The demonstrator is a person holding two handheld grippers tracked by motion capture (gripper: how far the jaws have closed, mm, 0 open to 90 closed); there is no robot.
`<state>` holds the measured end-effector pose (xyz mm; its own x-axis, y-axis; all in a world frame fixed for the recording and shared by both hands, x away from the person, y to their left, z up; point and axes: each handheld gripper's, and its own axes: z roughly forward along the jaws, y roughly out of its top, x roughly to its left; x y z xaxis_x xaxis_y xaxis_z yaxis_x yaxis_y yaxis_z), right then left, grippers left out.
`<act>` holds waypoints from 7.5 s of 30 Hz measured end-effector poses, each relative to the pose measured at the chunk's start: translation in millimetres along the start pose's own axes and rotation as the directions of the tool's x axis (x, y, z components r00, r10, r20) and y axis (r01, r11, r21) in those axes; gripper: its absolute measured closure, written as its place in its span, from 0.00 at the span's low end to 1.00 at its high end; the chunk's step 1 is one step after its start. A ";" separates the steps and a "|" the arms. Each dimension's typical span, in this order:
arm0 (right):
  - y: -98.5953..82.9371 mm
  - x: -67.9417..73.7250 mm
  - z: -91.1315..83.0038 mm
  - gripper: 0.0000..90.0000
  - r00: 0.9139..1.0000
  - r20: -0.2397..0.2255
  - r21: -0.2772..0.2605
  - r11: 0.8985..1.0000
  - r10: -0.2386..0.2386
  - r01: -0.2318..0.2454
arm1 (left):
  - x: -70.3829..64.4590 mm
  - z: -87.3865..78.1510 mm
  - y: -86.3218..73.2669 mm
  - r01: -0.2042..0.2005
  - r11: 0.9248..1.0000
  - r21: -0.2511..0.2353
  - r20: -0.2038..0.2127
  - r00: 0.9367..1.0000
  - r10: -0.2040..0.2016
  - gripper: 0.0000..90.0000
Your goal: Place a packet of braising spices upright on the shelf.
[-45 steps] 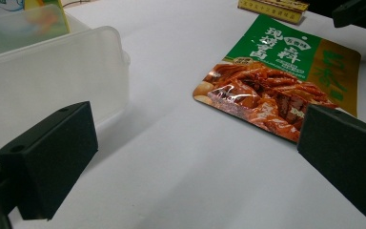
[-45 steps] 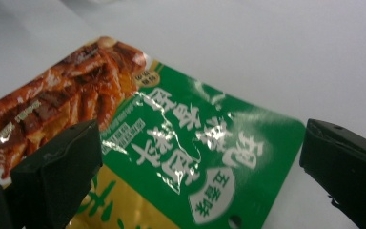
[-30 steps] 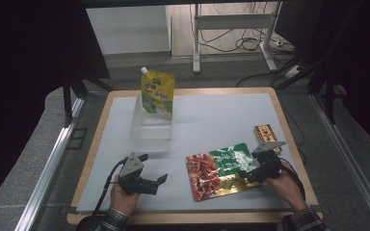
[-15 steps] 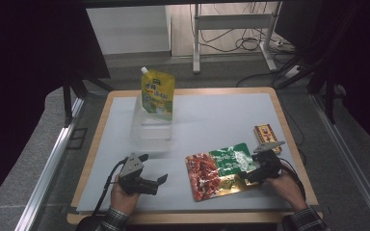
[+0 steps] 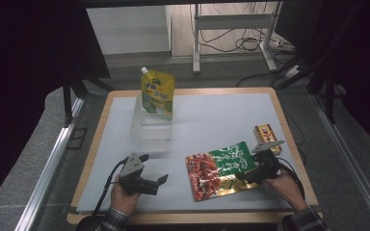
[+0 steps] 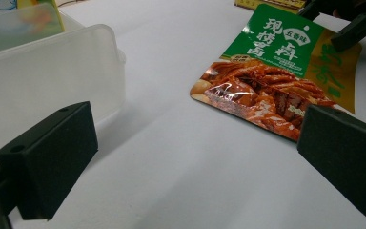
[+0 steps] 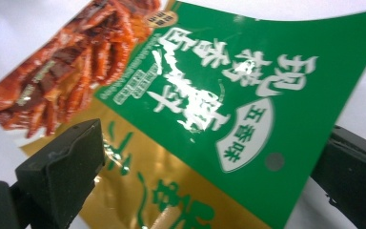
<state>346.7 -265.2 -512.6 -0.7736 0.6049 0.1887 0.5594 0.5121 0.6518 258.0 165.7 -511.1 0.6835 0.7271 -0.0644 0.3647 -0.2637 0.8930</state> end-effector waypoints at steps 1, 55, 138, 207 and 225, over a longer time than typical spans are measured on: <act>0.2 0.7 0.5 0.02 1.000 -0.005 0.004 1.000 -0.004 0.004 | 0.0 0.0 0.0 0.001 1.000 -0.001 0.000 1.000 -0.001 0.00; 27.3 5.0 -30.4 0.99 0.996 0.020 -0.075 0.994 0.086 -0.084 | 0.2 0.3 0.2 -0.008 1.000 -0.004 -0.011 1.000 0.008 0.00; 202.9 51.2 -71.0 1.00 0.975 0.058 -0.070 0.974 -0.214 0.217 | 4.0 -9.9 2.6 -0.016 0.998 -0.061 -0.023 1.000 0.015 0.00; 341.1 75.5 -0.1 1.00 0.950 -0.017 -0.143 0.941 -0.312 0.307 | 6.7 -11.2 2.7 -0.012 0.998 -0.066 -0.014 1.000 0.011 0.00; 369.1 88.4 35.3 1.00 0.938 -0.035 -0.136 0.932 -0.344 0.337 | 7.5 -11.3 2.6 -0.012 0.998 -0.068 -0.008 1.000 0.012 0.00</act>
<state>495.2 -1.2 -281.2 -0.9289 0.3697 -0.0218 0.2199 0.5981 0.7707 256.9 177.6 -504.2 0.6827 0.7290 -0.0505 0.3126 -0.2289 0.9219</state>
